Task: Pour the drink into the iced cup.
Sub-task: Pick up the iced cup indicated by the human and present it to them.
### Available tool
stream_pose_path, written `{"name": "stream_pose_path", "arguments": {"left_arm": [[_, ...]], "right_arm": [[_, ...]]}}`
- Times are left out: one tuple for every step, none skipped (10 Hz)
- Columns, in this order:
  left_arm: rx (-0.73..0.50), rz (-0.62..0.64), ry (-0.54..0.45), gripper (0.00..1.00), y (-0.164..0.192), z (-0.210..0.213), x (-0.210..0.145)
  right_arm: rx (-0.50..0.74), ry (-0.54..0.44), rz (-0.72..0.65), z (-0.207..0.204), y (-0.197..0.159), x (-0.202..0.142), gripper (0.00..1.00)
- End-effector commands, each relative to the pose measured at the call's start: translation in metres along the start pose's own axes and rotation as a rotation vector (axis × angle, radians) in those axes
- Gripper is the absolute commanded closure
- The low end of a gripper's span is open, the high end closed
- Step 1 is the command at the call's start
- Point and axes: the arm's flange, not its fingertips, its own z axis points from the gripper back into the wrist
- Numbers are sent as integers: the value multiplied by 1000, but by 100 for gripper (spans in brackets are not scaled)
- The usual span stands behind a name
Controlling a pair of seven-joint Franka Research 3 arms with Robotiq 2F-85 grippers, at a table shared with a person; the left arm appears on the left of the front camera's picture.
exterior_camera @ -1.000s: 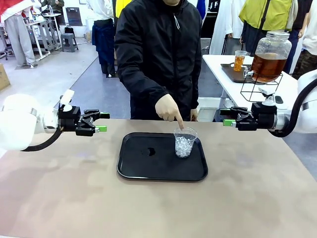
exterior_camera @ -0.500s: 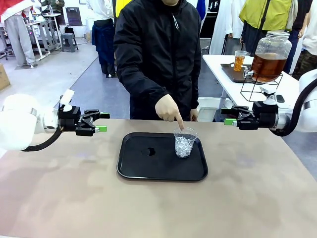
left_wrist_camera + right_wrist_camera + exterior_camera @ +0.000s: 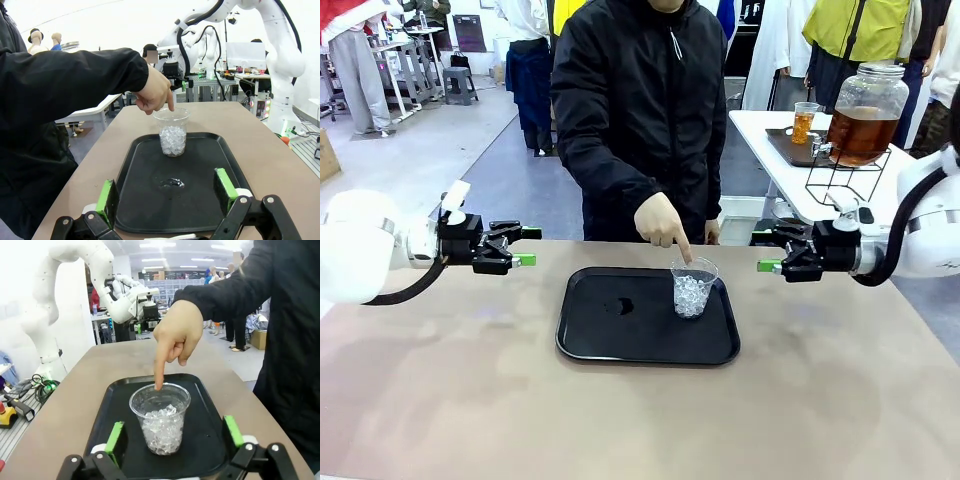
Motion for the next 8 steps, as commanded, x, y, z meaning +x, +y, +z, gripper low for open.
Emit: {"name": "stream_pose_path", "arguments": {"left_arm": [[0, 7, -2, 0, 1, 0, 2], [0, 7, -2, 0, 1, 0, 2], [0, 7, -2, 0, 1, 0, 2], [0, 7, -2, 0, 1, 0, 2], [0, 7, -2, 0, 1, 0, 2], [0, 7, -2, 0, 1, 0, 2], [0, 7, -2, 0, 1, 0, 2], [0, 7, -2, 0, 1, 0, 2]], "right_arm": [[2, 5, 20, -15, -11, -10, 0], [10, 8, 9, -22, -14, -18, 0], [19, 5, 4, -29, -17, -26, 0], [17, -3, 5, -36, -20, -33, 0], [9, -22, 6, -43, -22, -39, 0], [10, -32, 0, -46, -24, -44, 0], [9, -38, -7, -50, -25, -49, 0], [12, -50, -18, -54, -25, -55, 0]]}}
